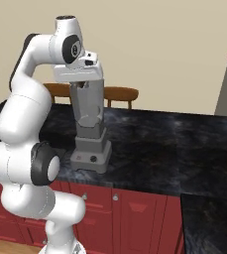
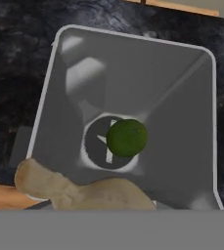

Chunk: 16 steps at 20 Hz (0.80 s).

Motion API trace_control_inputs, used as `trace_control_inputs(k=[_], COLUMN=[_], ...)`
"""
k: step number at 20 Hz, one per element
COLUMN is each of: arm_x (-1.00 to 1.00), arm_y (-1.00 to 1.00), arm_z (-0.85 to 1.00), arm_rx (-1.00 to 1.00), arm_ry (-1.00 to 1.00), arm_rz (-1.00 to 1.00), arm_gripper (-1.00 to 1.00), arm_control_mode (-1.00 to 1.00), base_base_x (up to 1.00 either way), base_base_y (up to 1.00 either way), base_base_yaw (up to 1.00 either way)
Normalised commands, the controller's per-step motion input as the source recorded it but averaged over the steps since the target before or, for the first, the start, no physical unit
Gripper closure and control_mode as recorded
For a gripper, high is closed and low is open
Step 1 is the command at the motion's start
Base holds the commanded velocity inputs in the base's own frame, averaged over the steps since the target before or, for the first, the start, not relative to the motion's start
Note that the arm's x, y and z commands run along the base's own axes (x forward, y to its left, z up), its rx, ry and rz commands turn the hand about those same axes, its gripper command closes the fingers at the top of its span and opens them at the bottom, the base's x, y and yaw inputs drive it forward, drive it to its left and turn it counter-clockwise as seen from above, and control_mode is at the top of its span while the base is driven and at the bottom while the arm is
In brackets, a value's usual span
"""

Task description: Grab the garlic and lime from the fridge, place them in the blender, close the lid, and turn on the blender to create a marinade.

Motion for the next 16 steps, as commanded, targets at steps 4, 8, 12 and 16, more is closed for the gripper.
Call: trace_control_inputs(k=[4,8,12,16], arm_x=[0.1,0.04,0.13,0.12], arm_y=[-0.07,-0.03,-0.07,0.0], arm_z=[-0.44,-0.33,0.06,0.01], arm_rx=[0.0,0.0,0.04,0.0], arm_ry=[0.0,-0.02,-0.24,-0.05], arm_rz=[0.0,0.0,0.0,0.0], arm_gripper=[1.0,1.0,1.0,1.0], arm_control_mode=[-1.0,-1.0,-1.0,-1.0], base_base_x=[0.0,0.0,0.0,0.0], base_base_y=[0.0,0.0,0.0,0.0], base_base_yaw=[0.0,0.0,0.0,0.0])
